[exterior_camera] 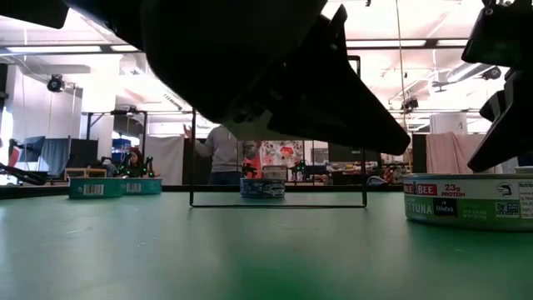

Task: Stack canned seafood by type on shelf
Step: Stack the top green tuna can on top of the green tuna can on the shelf

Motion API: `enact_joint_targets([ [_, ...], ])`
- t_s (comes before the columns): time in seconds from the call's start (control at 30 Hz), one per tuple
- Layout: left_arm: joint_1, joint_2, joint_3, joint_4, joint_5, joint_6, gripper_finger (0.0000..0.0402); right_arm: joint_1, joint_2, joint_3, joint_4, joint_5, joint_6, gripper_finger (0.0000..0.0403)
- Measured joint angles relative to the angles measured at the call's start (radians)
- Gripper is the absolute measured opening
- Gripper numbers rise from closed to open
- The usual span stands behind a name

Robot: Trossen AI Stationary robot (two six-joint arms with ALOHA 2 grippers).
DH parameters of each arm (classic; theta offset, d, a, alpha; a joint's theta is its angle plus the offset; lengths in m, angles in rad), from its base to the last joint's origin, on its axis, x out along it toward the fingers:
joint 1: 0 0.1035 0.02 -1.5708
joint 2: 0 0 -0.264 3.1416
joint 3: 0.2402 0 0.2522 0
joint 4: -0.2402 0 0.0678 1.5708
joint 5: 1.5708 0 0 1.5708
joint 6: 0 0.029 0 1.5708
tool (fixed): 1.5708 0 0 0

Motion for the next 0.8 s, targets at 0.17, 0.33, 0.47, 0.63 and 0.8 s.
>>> enact_joint_targets([
  [0.17,0.001,0.0,0.0,0.027,0.019,0.0,0.0,-0.011,-0.037,0.025,-0.059,-0.037,-0.007,0.0012],
  [0.33,0.014,0.0,0.0,0.046,0.042,-0.008,0.0,-0.054,-0.092,0.031,-0.062,-0.198,0.046,0.0014],
  [0.47,0.023,0.0,0.0,0.048,0.055,-0.015,0.0,-0.115,-0.125,0.031,-0.062,-0.343,0.055,0.0036],
  [0.63,0.023,0.0,0.0,0.051,0.059,-0.025,0.0,-0.166,-0.155,0.03,-0.059,-0.403,-0.027,0.0103],
  [0.8,0.023,0.013,0.0,0.091,0.068,-0.03,0.0,-0.184,-0.149,0.03,-0.055,-0.401,-0.1,0.0178],
])
